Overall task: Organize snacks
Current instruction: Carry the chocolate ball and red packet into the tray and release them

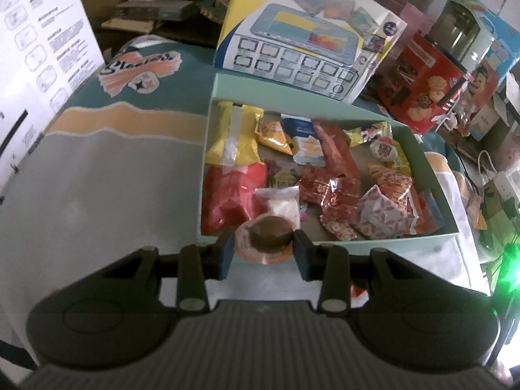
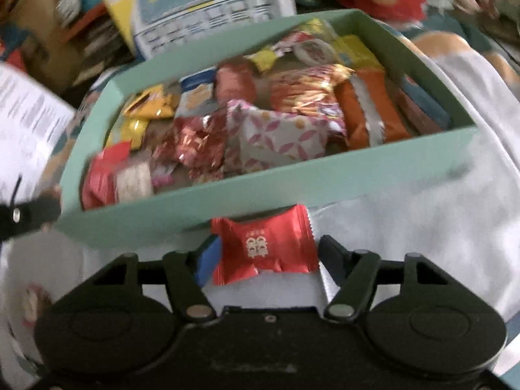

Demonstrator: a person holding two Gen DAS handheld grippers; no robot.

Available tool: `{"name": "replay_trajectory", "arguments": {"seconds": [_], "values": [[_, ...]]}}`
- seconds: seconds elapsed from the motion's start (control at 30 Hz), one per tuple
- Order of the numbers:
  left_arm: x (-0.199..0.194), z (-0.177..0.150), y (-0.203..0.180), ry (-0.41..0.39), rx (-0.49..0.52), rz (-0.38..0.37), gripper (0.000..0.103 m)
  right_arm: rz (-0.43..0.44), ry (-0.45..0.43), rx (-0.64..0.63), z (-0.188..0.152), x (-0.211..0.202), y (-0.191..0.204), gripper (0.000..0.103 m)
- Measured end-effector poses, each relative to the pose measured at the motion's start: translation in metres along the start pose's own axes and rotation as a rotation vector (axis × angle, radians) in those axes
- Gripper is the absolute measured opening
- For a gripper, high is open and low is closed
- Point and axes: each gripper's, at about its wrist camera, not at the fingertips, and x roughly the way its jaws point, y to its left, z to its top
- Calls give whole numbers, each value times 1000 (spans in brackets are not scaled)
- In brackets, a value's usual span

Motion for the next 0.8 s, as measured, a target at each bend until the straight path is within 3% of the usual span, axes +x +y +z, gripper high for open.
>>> {"name": "replay_trajectory", "arguments": {"seconds": [0.07,0.17,0.3,0.6,0.8], "values": [[2,-2,0,4,-8,-3,38,18,8,-79,-3,0,12,68],[3,-4,-1,5,-5,-3,38,-16,-34,-183,-12,-1,24,44],[1,-5,-2,7,1,-1,38,18,-27,-171,-9,-4,19,30],[-6,-5,-13,-2,27,-2,38,80,-74,-169,-11,-47,10,17],[-9,-3,-22,-11,46,-5,38,94,-127,-158,-1,-72,1,15]]}}
